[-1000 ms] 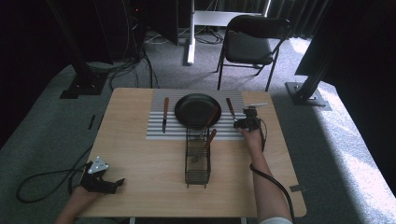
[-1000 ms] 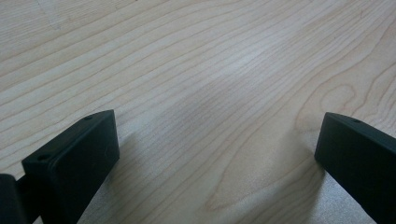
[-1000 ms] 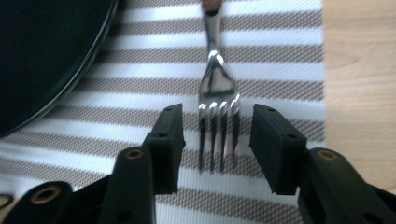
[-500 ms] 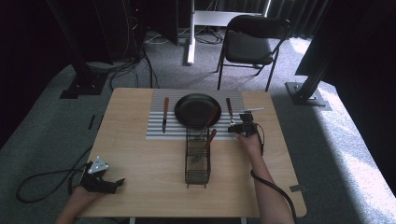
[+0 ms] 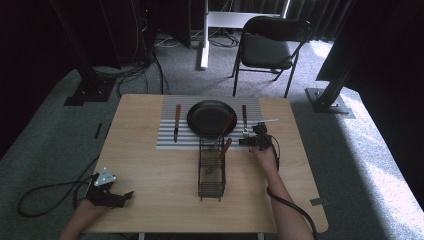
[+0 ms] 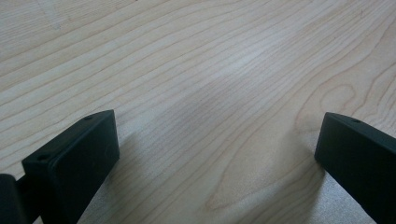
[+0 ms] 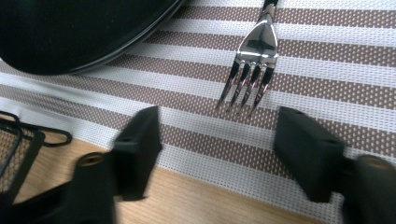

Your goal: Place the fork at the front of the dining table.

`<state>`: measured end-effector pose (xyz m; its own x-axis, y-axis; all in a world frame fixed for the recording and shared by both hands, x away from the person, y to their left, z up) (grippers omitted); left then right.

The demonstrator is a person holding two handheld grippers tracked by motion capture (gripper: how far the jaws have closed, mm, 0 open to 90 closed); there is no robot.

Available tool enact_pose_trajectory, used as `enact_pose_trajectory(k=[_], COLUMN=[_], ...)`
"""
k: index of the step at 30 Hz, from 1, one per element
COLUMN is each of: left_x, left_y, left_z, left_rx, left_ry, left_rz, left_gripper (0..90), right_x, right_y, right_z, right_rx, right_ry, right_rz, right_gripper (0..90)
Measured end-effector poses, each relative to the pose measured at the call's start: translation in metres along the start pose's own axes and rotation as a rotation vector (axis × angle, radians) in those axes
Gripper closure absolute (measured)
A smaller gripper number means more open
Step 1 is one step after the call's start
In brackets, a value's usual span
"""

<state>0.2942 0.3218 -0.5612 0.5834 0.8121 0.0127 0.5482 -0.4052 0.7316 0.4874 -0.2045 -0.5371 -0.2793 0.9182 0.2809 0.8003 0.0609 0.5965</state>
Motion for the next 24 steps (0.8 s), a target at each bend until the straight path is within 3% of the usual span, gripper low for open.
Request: enact_pose_trajectory(k=[3, 4, 5, 8, 18, 24], left_x=[0.0, 0.0, 0.0, 0.0, 0.0, 0.0], left_y=[0.0, 0.0, 0.0, 0.0, 0.0, 0.0], left_z=[0.0, 0.0, 0.0, 0.0, 0.0, 0.0], left_rx=[0.0, 0.0, 0.0, 0.0, 0.0, 0.0], left_ry=[0.0, 0.0, 0.0, 0.0, 0.0, 0.0], left_rz=[0.0, 0.0, 0.0, 0.0, 0.0, 0.0], left_gripper=[0.0, 0.0, 0.0, 0.0, 0.0, 0.0], right_x=[0.0, 0.0, -0.002, -0.004, -0.011, -0.014], right_y=[-0.002, -0.003, -0.005, -0.009, -0.023, -0.032], right_z=[-0.001, -0.003, -0.006, -0.009, -0.025, -0.03], right_rx=[-0.011, -0.027, -0.071, -0.106, -0.183, -0.189], right_ry=[-0.006, -0.016, -0.024, -0.048, -0.112, -0.135], right_rz=[-0.021, -0.022, -0.033, -0.055, -0.064, -0.069], right_gripper=[20.9, 20.0, 13.1, 13.0, 12.5, 12.5])
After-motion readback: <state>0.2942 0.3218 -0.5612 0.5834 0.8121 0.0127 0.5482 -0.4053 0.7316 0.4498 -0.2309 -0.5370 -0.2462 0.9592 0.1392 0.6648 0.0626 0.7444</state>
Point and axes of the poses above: each handheld gripper's, and its own axes: z roughly forward along the jaws, y roughly out of its top, x roughly to its left, the point moved 2 cm from there along z, roughly forward along the jaws, and after that the axes turned 4 degrees about -x, right-handed, at the moved point
